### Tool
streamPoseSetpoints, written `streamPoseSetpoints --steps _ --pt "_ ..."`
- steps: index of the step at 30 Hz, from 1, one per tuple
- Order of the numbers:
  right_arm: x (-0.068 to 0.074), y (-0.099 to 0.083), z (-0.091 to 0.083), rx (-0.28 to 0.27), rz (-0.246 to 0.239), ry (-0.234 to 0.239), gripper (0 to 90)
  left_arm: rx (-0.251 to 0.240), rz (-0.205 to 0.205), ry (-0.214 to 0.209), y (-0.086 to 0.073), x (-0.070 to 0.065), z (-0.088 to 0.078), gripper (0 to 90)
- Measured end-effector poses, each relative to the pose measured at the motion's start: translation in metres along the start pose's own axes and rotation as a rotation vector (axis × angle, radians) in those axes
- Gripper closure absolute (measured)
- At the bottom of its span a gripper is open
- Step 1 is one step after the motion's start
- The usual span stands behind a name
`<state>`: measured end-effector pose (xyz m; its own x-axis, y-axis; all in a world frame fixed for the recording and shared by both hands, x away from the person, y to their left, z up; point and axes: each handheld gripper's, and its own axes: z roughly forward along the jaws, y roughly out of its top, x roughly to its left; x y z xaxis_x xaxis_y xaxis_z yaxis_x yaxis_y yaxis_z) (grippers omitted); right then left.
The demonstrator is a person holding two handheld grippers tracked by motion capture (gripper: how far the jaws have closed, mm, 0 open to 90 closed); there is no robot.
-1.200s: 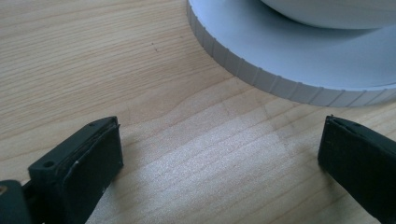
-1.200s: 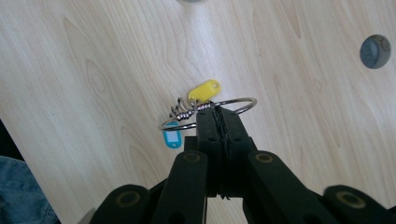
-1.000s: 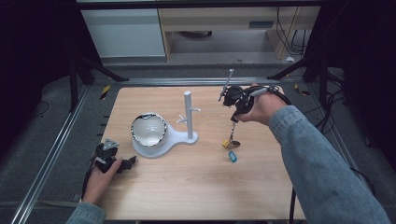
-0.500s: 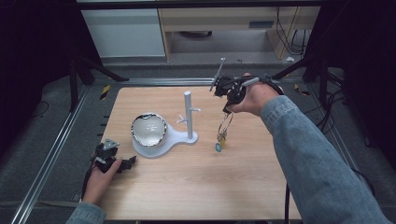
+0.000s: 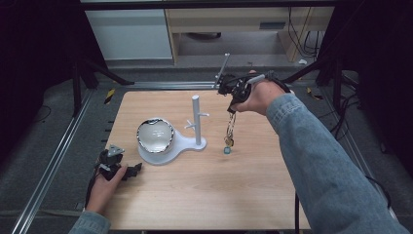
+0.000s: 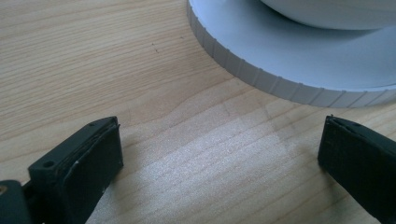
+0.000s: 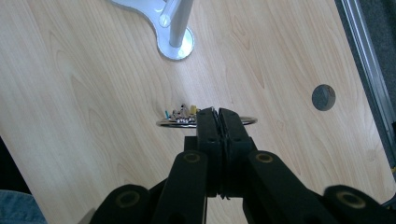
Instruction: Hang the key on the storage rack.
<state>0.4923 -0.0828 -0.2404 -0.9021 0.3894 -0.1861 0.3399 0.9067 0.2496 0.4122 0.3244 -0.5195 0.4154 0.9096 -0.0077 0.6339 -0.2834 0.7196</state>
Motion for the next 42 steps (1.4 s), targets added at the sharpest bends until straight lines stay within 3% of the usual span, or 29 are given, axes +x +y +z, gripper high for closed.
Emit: streamPoseSetpoints --steps 7,23,42 --pt "-0.003 0.008 -0.002 -0.003 0.017 0.022 88.8 0.000 -0.002 0.000 0.000 0.000 0.000 0.0" --pt "-0.002 0.033 -0.004 0.041 -0.026 0.016 88.8 0.000 -0.002 0.000 0.000 0.000 0.000 0.0" --pt "0.006 0.057 -0.008 0.029 -0.065 0.023 88.8 0.004 0.002 0.001 0.001 0.000 0.000 0.0"
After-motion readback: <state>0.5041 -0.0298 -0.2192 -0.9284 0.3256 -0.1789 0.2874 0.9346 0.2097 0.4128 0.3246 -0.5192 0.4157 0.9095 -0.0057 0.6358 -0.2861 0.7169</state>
